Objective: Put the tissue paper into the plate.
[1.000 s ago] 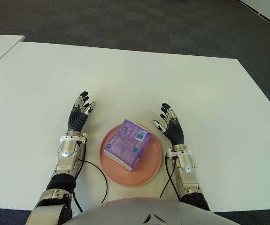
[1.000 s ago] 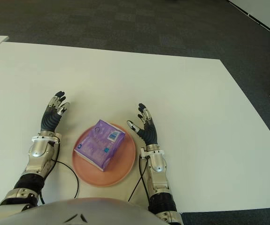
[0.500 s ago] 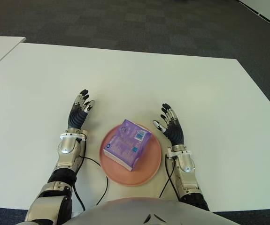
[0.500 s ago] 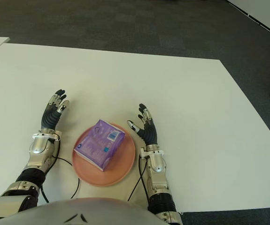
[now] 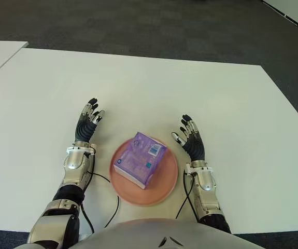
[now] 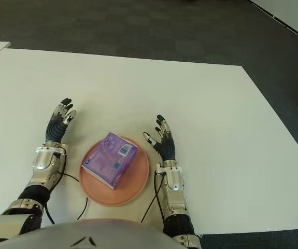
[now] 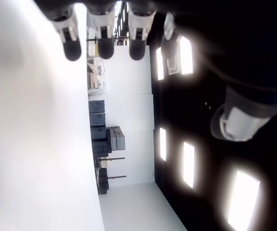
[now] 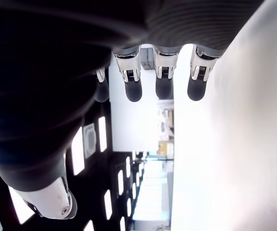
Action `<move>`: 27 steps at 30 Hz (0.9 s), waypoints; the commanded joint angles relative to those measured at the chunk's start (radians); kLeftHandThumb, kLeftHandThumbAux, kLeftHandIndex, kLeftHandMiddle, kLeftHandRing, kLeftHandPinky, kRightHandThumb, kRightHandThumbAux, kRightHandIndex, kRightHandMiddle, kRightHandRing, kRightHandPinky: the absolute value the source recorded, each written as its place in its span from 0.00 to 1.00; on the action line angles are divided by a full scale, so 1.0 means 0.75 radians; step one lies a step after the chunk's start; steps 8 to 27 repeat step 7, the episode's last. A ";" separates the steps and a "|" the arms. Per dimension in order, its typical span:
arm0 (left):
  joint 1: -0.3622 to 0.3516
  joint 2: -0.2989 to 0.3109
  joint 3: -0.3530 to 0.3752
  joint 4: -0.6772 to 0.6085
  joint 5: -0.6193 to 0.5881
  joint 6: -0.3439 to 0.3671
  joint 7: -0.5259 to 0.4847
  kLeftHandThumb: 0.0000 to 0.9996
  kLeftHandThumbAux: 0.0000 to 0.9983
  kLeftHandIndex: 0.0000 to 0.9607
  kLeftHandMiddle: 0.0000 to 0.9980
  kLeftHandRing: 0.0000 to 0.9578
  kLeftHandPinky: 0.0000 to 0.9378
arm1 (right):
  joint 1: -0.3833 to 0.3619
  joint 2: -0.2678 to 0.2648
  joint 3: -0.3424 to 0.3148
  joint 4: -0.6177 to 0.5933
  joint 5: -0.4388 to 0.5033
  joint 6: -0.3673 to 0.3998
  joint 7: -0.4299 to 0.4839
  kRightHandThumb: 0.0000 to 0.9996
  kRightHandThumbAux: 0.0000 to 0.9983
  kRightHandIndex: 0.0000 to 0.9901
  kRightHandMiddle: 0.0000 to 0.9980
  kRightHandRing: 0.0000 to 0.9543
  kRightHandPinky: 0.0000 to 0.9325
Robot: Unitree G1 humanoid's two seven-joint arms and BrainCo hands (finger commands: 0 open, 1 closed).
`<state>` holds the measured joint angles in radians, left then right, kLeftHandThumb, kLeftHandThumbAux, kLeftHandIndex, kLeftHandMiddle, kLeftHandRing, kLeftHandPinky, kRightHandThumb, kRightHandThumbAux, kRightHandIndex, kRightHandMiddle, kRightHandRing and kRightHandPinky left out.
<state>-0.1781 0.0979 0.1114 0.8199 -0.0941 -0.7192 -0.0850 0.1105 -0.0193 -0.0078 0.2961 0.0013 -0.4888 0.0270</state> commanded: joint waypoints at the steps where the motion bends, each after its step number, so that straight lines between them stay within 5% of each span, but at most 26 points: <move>1: 0.196 -0.028 -0.022 0.167 0.065 0.005 0.024 0.00 0.53 0.00 0.00 0.00 0.00 | 0.045 0.000 -0.018 0.063 0.000 0.044 -0.013 0.00 0.74 0.00 0.00 0.00 0.02; 27: 0.199 -0.022 -0.028 0.166 0.069 0.014 0.027 0.00 0.51 0.00 0.00 0.00 0.00 | 0.040 0.003 -0.027 0.075 0.005 0.034 -0.016 0.00 0.73 0.00 0.00 0.00 0.01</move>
